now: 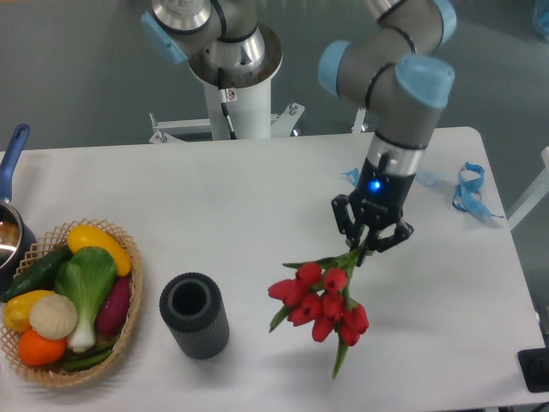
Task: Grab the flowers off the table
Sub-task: 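Lift the red tulip bunch up off the table, then hold the tulips raised above the table, blooms hanging toward the vase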
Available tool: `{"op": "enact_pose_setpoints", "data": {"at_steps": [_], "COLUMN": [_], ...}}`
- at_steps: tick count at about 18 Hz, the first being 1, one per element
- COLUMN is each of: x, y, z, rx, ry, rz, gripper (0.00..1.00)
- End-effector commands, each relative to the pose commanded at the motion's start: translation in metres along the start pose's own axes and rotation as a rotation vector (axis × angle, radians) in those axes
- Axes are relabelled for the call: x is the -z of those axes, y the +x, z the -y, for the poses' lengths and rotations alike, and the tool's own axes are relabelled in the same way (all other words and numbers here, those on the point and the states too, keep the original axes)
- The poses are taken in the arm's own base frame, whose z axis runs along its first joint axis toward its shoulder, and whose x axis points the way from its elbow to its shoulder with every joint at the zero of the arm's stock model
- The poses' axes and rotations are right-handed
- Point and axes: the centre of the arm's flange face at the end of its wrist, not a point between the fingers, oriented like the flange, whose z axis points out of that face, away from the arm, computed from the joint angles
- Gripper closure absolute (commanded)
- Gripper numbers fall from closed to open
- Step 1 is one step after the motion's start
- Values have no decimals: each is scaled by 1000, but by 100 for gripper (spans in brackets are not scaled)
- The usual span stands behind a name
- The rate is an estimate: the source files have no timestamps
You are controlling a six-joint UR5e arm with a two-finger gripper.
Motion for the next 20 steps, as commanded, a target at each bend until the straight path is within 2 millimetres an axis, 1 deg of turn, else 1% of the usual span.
{"op": "enact_pose_setpoints", "data": {"at_steps": [1,3,4,5,7,15,20], "x": [3,12,13,18,23,26,29], "y": [5,9,14,16,15,12,14], "z": [4,15,21,25,27,25,26], "rx": [1,1,16,37,57,62,63], "ry": [41,145,197,238,276,289,290], "rz": [-13,-40,-65,-77,-87,-86,-82], "gripper": [90,90,90,90,90,90,90]}}
